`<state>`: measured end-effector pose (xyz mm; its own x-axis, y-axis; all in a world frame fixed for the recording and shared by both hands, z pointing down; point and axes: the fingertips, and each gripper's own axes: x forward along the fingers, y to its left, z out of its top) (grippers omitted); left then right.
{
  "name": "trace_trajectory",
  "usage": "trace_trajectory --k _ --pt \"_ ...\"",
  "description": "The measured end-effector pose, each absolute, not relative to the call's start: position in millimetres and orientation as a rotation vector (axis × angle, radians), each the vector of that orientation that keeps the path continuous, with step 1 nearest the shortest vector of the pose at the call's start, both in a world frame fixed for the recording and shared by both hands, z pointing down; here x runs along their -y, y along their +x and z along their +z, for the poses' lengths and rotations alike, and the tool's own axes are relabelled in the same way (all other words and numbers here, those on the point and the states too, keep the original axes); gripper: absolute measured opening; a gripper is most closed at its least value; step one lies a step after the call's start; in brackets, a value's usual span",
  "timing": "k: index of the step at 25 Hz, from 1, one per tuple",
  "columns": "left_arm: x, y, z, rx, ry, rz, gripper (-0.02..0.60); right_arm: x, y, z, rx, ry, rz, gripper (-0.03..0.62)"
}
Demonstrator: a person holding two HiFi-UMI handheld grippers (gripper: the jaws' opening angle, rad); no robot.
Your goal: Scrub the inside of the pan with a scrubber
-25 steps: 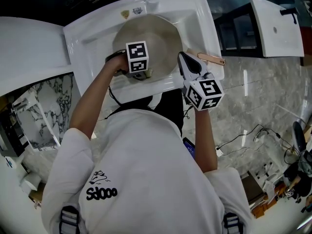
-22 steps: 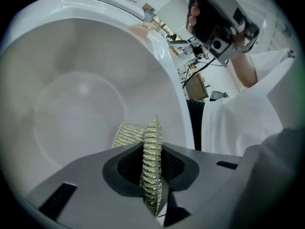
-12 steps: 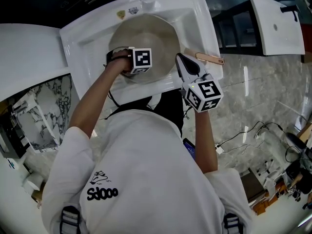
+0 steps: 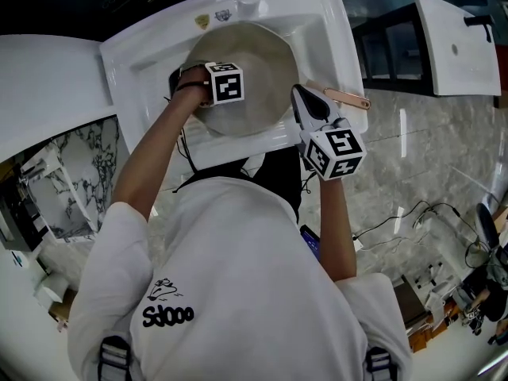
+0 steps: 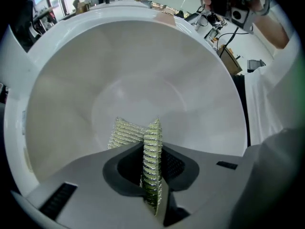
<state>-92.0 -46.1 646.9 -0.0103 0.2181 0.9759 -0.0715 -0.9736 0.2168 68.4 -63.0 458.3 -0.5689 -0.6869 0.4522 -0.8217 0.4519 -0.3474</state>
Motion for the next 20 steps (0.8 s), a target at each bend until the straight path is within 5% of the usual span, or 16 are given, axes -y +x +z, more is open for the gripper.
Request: trace_trajectory --k 20 --pt "154.0 -81.8 626.0 0.484 2.364 2.257 0.063 70.4 53.2 462.1 2.446 1.262 0.797 0.009"
